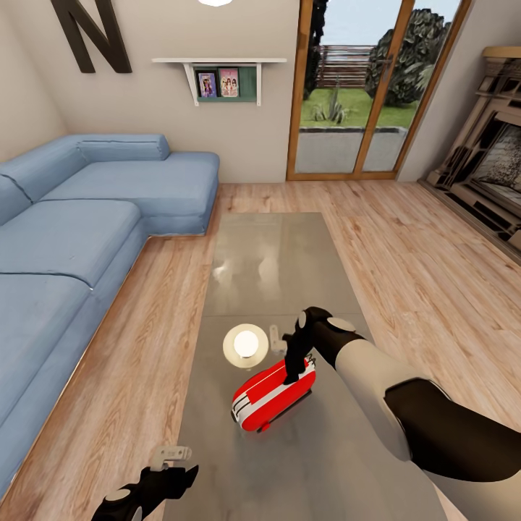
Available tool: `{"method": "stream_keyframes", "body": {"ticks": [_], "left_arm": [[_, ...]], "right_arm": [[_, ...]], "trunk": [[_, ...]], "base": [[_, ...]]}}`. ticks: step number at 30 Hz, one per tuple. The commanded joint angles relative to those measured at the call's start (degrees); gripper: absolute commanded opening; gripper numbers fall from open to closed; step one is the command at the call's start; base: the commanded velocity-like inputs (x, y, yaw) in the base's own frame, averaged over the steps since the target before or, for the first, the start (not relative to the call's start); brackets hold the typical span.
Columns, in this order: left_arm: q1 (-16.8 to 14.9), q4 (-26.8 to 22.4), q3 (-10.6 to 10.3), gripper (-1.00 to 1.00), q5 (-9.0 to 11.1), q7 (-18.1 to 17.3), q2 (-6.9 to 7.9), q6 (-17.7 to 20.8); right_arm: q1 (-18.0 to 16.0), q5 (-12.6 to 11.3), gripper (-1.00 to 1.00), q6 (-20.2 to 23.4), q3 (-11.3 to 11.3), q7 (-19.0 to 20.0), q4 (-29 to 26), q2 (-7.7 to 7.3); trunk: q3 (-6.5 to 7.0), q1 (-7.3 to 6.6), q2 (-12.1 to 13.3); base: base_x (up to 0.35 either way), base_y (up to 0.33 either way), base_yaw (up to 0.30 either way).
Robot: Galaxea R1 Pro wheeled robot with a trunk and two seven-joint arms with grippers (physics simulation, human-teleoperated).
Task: Turn on the radio receiver that's on the table in the living room.
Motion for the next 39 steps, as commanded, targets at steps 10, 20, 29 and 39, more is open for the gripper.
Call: {"method": "stream_keyframes", "body": {"ticks": [10, 20, 29, 39], "left_arm": [[0.00, 0.05, 0.00, 1.00, 0.20, -0.08, 0.00, 0.00], [0.00, 0.05, 0.00, 1.00, 0.21, -0.09, 0.04, 0.00], [0.00, 0.05, 0.00, 1.00, 0.21, -0.09, 0.07, 0.00], [0.00, 0.05, 0.00, 1.00, 0.21, -0.09, 0.07, 0.00]], "right_arm": [[0.00, 0.00, 1.00, -0.92, -0.07, -1.70, 0.58, 0.00], [0.01, 0.00, 1.00, -0.95, -0.22, -3.50, 1.00, 0.00], [0.01, 0.00, 1.00, -1.57, -0.18, -7.70, 4.77, 0.00], [0.01, -0.05, 1.00, -1.78, -0.20, -8.11, 5.01, 0.00]], "trunk": [[0.00, 0.00, 0.00], [0.00, 0.00, 0.00], [0.00, 0.00, 0.00], [0.00, 0.00, 0.00]], "base": [[0.000, 0.000, 0.000], [0.000, 0.000, 0.000], [0.000, 0.000, 0.000], [0.000, 0.000, 0.000]]}}
